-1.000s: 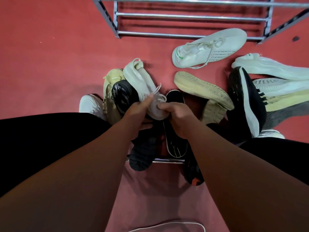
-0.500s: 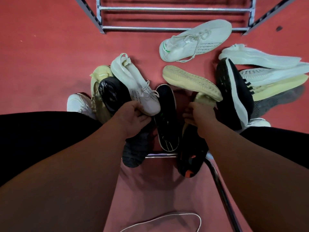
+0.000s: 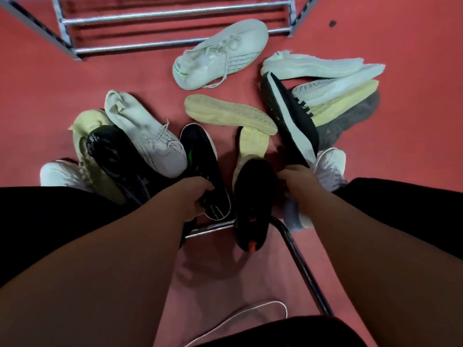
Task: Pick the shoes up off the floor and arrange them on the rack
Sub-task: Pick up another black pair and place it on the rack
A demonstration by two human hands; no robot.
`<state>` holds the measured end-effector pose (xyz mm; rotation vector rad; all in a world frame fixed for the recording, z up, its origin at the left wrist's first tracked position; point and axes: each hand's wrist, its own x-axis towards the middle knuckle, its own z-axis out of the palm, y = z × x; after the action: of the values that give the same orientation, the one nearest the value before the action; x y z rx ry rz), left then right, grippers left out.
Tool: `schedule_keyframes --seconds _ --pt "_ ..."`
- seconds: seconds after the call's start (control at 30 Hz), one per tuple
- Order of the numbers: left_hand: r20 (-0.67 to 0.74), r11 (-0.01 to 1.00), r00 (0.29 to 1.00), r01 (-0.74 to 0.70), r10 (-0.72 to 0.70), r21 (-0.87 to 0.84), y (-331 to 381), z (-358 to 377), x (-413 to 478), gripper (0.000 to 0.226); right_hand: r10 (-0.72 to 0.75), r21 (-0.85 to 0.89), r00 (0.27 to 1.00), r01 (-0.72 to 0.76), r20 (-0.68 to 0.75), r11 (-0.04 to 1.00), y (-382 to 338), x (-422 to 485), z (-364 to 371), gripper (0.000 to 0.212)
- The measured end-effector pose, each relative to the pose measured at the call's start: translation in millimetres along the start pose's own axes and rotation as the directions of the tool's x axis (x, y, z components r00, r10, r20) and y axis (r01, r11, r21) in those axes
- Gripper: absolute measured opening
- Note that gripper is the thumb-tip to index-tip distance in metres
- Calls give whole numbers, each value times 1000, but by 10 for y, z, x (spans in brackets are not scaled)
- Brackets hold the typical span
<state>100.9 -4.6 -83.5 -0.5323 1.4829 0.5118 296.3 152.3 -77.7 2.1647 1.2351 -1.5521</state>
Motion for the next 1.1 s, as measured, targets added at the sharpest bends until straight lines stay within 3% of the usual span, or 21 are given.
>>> schedule_keyframes --seconds 0.1,0.17,0.3,0.4,0.5,0.6,0.7,0.73,0.8,0.83,0.87,0.93,1.0,1.1 --pt "-19 1000 1000 -19 19 -22 -13 43 103 39 30 12 988 -32 150 999 144 -6 139 50" --pt "-37 999 999 -22 21 -27 -16 82 126 39 -6 -18 982 10 191 1000 166 26 192 56" --pt "-29 999 999 -20 19 -44 5 143 139 9 -67 -190 981 101 180 977 81 72 189 40" --pt "-14 997 999 -37 36 -73 32 124 154 19 -58 -203 970 107 235 973 33 58 221 24" --pt "-59 995 993 -104 104 7 68 92 198 35 -109 -101 952 143 286 985 -44 -55 252 9" --pt "-55 973 971 -230 231 20 144 68 130 40 -126 196 942 66 311 978 -137 -82 231 17" --pt "-13 948 949 -316 316 -33 202 -12 20 45 -30 408 995 -13 99 913 -285 21 109 3" --pt "16 944 945 -326 328 -55 222 -26 -40 47 30 432 998 -5 -50 902 -335 104 27 10" --pt "74 942 945 -308 319 -132 264 -16 -142 43 132 402 933 15 -336 916 -407 223 -202 36" --pt "94 941 946 -293 311 -167 297 0 -177 42 170 407 905 3 -389 913 -428 232 -308 47" --pt "114 942 946 -281 304 -184 336 23 -211 41 217 444 911 -42 -350 895 -430 236 -366 53" --pt "128 939 942 -281 309 -196 403 55 -263 39 275 525 959 -200 -68 827 -432 189 -376 56" --pt "136 934 939 -282 315 -217 432 51 -291 37 243 614 952 -307 188 727 -397 156 -314 62" --pt "194 930 930 -257 312 -263 399 44 -288 37 163 765 963 -270 215 585 -332 124 -194 62"
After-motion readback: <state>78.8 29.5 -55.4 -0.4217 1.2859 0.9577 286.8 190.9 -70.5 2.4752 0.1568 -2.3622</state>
